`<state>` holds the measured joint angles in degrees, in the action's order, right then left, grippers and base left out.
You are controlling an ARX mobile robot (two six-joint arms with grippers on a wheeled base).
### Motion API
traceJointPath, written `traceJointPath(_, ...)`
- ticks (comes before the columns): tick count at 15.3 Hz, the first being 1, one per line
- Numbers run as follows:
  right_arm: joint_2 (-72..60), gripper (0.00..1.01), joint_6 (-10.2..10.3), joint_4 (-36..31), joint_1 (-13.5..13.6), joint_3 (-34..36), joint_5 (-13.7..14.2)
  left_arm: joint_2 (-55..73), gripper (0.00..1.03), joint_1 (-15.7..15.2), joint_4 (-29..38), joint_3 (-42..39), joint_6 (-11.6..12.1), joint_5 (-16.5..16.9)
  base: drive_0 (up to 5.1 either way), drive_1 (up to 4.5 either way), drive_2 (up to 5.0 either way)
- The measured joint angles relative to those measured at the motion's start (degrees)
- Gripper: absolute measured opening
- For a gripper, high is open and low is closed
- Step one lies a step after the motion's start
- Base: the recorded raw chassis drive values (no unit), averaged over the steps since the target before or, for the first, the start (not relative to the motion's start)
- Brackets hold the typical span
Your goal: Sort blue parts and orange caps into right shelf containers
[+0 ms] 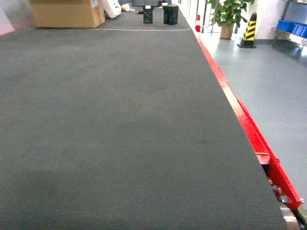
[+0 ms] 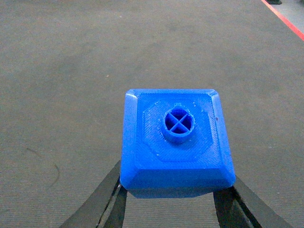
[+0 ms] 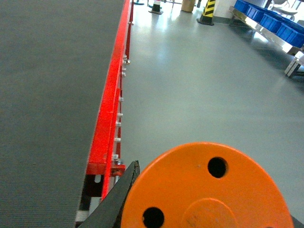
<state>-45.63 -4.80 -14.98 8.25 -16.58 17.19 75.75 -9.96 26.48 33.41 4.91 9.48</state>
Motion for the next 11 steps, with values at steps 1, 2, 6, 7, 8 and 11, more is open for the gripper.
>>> traceJointPath(1, 0.09, 0.43, 0.0, -0.02, 0.0, 0.0, 0.0, -0.04, 0.44, 0.0, 0.2, 0.0, 0.0, -0.02, 5.0, -2.33, -2.3)
traceJointPath(2, 0.02, 0.43, 0.0, -0.02, 0.0, 0.0, 0.0, -0.04, 0.44, -0.02, -0.11, 0.0, -0.02, -0.02, 5.0, -2.33, -2.3)
traceJointPath(6, 0.13, 0.43, 0.0, -0.11, 0.0, 0.0, 0.0, -0.07, 0.44, 0.0, 0.13, 0.02, 0.0, 0.02, 5.0, -2.33, -2.3)
traceJointPath(7, 0.04, 0.43, 0.0, 0.02, 0.0, 0.0, 0.0, -0.09, 0.44, 0.0, 0.17, 0.09, 0.0, 0.0, 5.0, -2.33, -2.3)
traceJointPath(8, 0.0, 0.43, 0.0, 0.04, 0.0, 0.0, 0.0, -0.04, 0.44, 0.0, -0.07, 0.09, 0.0, -0.02, 5.0, -2.33, -2.3)
traceJointPath(11, 0.0, 0.43, 0.0, 0.02, 0.0, 0.0, 0.02, -0.04, 0.44, 0.0, 0.09, 0.09, 0.0, 0.0, 5.0, -2.33, -2.3)
